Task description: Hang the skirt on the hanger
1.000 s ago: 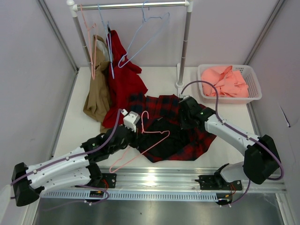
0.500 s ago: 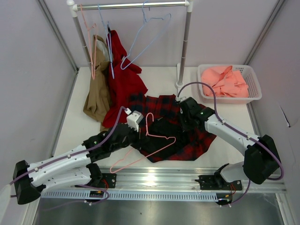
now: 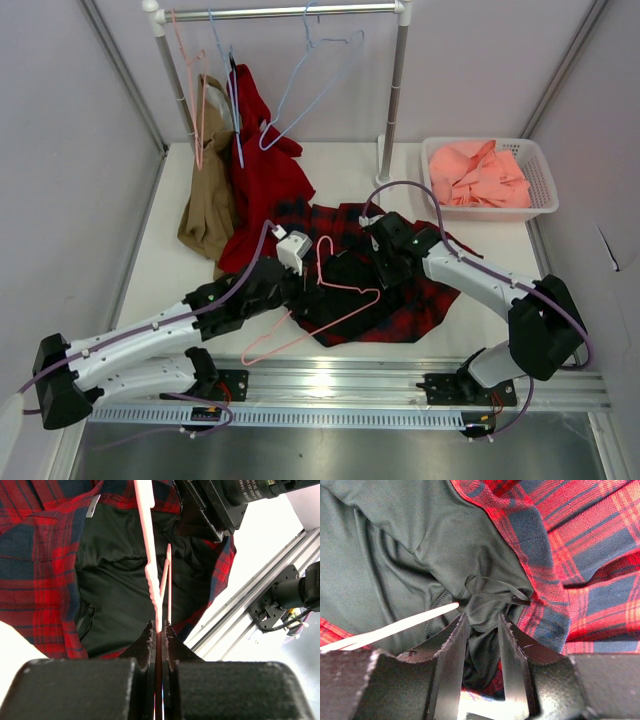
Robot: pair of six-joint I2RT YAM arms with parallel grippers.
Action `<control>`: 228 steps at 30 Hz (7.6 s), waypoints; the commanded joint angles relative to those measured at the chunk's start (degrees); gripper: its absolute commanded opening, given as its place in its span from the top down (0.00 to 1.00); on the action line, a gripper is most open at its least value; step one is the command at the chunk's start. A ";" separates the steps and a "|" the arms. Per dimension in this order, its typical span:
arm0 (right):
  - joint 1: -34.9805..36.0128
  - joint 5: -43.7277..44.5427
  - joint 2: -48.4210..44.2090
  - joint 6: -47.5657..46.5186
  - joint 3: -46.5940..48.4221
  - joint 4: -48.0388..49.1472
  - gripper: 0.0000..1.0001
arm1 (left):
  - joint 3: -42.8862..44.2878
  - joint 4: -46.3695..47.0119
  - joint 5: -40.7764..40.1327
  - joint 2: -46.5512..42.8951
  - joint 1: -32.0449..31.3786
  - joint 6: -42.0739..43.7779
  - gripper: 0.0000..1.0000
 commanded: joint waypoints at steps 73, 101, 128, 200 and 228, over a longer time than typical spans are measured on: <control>-3.54 -0.76 1.12 -1.05 4.12 1.58 0.66 | -0.13 -0.96 -5.25 -3.10 2.69 -6.79 1.00; -2.48 2.48 9.55 -7.03 6.14 3.52 0.60 | 2.68 -11.10 -4.72 -9.18 2.78 -3.89 1.00; -2.75 5.56 0.07 0.26 1.84 4.39 0.90 | -0.13 15.09 -0.59 3.56 2.69 -11.18 1.00; -7.49 9.51 -5.65 15.64 -4.49 -2.01 0.41 | -6.45 57.36 -6.65 30.20 -1.79 -9.16 1.00; -13.38 7.07 -9.17 22.50 -11.96 3.60 0.58 | -4.00 56.84 -6.13 33.88 -2.05 -9.07 1.00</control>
